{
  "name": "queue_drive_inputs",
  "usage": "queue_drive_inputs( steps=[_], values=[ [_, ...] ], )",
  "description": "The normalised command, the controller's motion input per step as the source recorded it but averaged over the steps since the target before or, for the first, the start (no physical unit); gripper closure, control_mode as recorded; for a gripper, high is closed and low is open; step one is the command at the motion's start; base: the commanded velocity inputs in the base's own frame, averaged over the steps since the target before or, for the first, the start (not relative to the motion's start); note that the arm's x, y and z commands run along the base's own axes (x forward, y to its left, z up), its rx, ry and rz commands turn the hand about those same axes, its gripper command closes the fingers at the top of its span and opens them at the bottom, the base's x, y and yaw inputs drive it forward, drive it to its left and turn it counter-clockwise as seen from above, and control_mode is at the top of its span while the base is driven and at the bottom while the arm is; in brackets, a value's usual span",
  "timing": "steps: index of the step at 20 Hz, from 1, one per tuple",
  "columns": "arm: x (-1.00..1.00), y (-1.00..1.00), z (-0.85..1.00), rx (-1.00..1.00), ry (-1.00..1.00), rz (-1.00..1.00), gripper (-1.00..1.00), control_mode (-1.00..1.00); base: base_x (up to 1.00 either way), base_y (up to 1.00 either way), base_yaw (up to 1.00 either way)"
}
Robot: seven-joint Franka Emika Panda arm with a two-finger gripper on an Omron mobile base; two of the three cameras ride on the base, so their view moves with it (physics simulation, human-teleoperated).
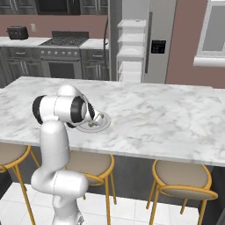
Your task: Retrieve the butter from the fridge and place it on a plate on the dining table. Then retrieve the butter knife by the fridge and place it near the plate.
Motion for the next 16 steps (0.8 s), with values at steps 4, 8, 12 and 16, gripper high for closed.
queue_drive_inputs(
  steps=[4,8,12,16],
  values=[
    [0.02,-0.06,0.00,0.00,0.00,0.00,-1.00,-1.00,0.00,0.00,0.00],
    [0.07,0.00,0.05,0.00,0.05,0.00,-1.00,-1.00,0.00,0.00,0.00],
    [-0.06,-0.14,0.79,0.17,0.07,0.00,-1.00,-1.00,0.00,0.00,0.00],
    [-0.54,-0.19,1.00,0.21,0.02,0.02,-1.00,-1.00,0.00,0.00,0.00]
  ],
)
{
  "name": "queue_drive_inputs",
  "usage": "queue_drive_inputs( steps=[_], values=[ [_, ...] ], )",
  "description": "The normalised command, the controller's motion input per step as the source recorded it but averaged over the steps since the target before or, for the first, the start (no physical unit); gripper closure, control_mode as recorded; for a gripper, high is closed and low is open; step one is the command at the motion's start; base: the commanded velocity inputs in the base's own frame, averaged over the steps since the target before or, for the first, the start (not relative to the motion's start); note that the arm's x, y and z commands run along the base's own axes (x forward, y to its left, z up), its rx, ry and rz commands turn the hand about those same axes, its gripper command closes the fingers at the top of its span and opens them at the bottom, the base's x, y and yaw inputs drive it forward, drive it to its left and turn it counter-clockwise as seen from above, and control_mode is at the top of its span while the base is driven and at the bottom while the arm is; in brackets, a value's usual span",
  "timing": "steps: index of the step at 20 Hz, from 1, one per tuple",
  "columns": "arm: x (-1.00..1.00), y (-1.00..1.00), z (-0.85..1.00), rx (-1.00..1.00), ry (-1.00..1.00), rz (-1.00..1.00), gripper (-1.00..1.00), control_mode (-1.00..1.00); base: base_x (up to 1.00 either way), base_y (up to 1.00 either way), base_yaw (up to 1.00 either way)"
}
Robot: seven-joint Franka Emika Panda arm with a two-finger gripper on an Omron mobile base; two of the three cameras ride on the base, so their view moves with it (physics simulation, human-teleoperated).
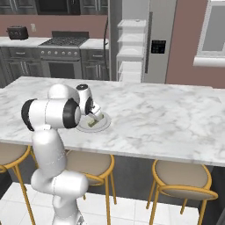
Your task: Retrieve the butter from the fridge and place it on a plate on the dining table. Then retrieve the butter knife by the fridge and place it near the plate.
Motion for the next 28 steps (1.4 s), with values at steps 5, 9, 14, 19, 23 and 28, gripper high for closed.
queue_drive_inputs(
  steps=[5,9,14,19,23,28],
  values=[
    [-0.97,-0.21,1.00,0.20,0.00,0.13,-1.00,-1.00,0.00,0.00,0.00],
    [-0.93,0.00,1.00,0.05,0.12,0.22,-1.00,-1.00,0.00,0.00,0.00],
    [-0.97,-0.02,1.00,-0.01,0.30,0.20,-1.00,-1.00,0.00,0.00,0.00],
    [-0.98,0.00,0.89,-0.22,0.26,0.10,-1.00,-1.00,0.00,0.00,0.00],
    [-1.00,-0.04,0.08,-0.45,-0.04,0.07,-1.00,-1.00,0.00,0.00,0.00],
    [-1.00,-0.05,0.41,-0.14,-0.25,0.17,-1.00,-1.00,0.00,0.00,0.00]
  ],
)
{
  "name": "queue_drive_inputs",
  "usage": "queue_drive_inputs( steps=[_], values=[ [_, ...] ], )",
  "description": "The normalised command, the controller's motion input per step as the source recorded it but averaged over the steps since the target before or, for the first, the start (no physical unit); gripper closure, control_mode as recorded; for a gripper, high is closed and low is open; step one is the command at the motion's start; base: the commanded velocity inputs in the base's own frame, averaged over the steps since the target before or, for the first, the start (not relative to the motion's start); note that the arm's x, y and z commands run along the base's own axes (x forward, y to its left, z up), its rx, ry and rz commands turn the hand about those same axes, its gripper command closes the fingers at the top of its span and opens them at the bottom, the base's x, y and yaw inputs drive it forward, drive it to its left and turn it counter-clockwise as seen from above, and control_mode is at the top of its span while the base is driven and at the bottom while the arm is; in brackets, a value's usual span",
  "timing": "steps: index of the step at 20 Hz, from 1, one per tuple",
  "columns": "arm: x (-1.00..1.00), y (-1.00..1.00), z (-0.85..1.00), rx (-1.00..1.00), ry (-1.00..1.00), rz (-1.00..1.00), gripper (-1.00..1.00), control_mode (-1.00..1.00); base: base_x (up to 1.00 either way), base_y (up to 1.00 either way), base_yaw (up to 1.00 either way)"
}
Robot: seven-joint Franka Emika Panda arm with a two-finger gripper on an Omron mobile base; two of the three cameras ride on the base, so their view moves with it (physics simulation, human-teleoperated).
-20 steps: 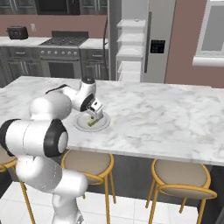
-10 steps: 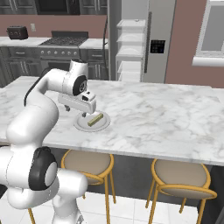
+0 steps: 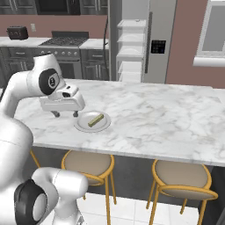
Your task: Retrieve the butter from the fridge and place it on a plate on the dining table. Then retrieve the butter knife by the fridge and place it near the plate.
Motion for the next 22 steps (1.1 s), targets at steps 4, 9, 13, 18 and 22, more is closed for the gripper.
queue_drive_inputs(
  steps=[4,9,13,18,22],
  values=[
    [-1.00,-0.06,0.20,0.07,-0.16,0.09,-1.00,-1.00,0.00,0.00,0.00],
    [-0.87,0.00,0.07,0.11,-0.19,0.00,-1.00,-1.00,0.00,0.00,0.00],
    [-0.54,0.00,-0.09,0.01,-0.11,-0.01,-1.00,-1.00,0.00,0.00,0.00],
    [0.00,0.00,0.00,0.00,0.00,0.00,-1.00,-1.00,0.00,0.00,0.00],
    [-0.19,0.00,-0.09,0.00,0.01,0.03,-1.00,-1.00,0.00,0.00,0.00]
  ],
)
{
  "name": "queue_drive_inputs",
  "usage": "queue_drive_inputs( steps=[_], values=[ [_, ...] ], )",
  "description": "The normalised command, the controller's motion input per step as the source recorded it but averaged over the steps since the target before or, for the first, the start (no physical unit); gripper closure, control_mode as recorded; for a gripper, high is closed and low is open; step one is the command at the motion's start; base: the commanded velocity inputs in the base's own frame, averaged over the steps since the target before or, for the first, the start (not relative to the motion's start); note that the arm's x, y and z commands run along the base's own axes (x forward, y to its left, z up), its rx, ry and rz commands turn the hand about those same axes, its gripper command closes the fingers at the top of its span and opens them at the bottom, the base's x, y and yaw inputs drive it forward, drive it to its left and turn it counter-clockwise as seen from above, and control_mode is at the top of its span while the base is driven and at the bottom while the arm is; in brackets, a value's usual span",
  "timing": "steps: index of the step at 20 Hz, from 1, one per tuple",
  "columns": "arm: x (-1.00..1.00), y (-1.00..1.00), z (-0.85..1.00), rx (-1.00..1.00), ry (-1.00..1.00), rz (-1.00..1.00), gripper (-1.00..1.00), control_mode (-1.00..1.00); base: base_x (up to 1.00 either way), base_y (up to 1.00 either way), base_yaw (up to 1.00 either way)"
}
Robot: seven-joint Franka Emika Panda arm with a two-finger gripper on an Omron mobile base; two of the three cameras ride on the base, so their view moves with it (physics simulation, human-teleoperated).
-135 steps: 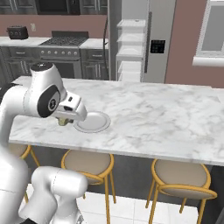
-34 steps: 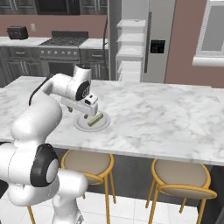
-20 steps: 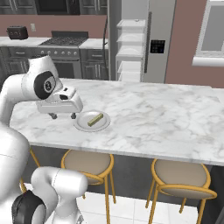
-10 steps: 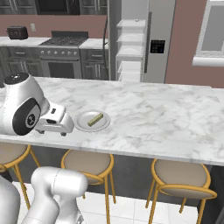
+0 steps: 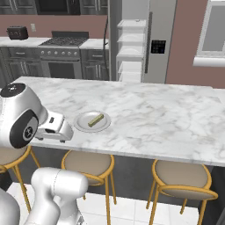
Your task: Retrieve the butter from the fridge and place it on a plate on the dining table. Then retrieve the butter knife by the fridge and place it near the plate.
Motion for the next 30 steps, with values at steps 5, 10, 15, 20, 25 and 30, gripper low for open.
queue_drive_inputs(
  steps=[5,10,15,20,25,30],
  values=[
    [-0.35,0.07,-0.18,0.00,0.07,0.05,-1.00,1.00,-0.29,0.08,0.03],
    [0.00,0.00,0.00,0.00,0.00,0.00,-1.00,1.00,-0.36,0.68,0.01],
    [0.00,0.00,0.00,0.00,0.00,0.00,-1.00,1.00,-0.03,1.00,0.00],
    [0.00,0.00,0.00,0.00,0.00,0.00,-1.00,1.00,-0.19,1.00,-0.02],
    [0.00,0.00,0.00,0.00,0.00,0.00,-1.00,1.00,-0.16,1.00,0.00],
    [0.00,0.00,0.00,0.00,0.00,0.00,-1.00,1.00,-0.14,1.00,-0.01]
  ],
)
